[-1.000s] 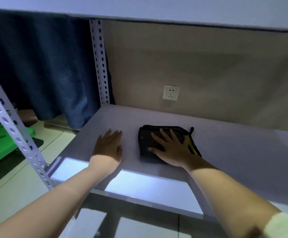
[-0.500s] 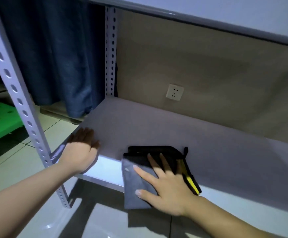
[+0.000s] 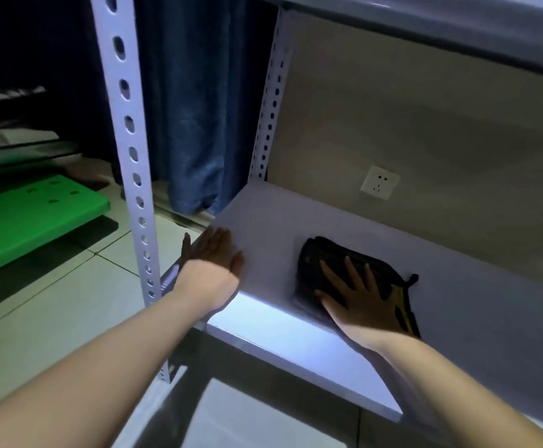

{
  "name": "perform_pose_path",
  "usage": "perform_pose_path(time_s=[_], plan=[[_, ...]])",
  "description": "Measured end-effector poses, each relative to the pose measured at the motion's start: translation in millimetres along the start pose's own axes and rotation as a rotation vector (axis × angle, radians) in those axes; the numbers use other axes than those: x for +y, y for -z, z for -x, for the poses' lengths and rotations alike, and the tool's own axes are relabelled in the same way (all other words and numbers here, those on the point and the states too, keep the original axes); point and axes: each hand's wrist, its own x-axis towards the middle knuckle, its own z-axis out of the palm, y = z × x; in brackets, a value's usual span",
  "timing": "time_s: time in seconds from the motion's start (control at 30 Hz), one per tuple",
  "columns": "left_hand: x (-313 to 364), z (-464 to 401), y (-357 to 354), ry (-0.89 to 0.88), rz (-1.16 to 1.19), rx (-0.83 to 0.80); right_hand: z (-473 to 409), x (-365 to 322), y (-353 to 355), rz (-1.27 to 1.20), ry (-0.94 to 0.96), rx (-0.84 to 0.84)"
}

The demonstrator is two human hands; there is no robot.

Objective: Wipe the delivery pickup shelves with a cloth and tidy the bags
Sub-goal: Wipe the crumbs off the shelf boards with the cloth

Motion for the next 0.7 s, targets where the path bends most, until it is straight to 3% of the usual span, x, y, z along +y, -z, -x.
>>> perform_pose_path(time_s=[0.17,0.33,0.4,0.53,0.7], plan=[[2.1,-6.5,-6.2,0.02,0.025,0.009,42.4,-9.7,2.0,0.05,0.186,-0.02],[-7.0,1.9,-6.4,-0.159,-0.155,-0.046,-30.9,-69.8,-2.2,0.047,0.288,0.082],[-7.0,4.4,-4.9,-0.236,-0.173,0.021,-69.6,-95.2,4.3,0.016,0.286,0.053],[-9.6,-2.5,-8.6,-0.122,-0.105,-0.029,-123.6,-123.0,16.4,-0.04,0.268,0.017],[-1.6,-3.9,-5.1,-0.024,-0.042,-0.025,-148.7,-70.5,25.9,-0.103,0.1,0.034]])
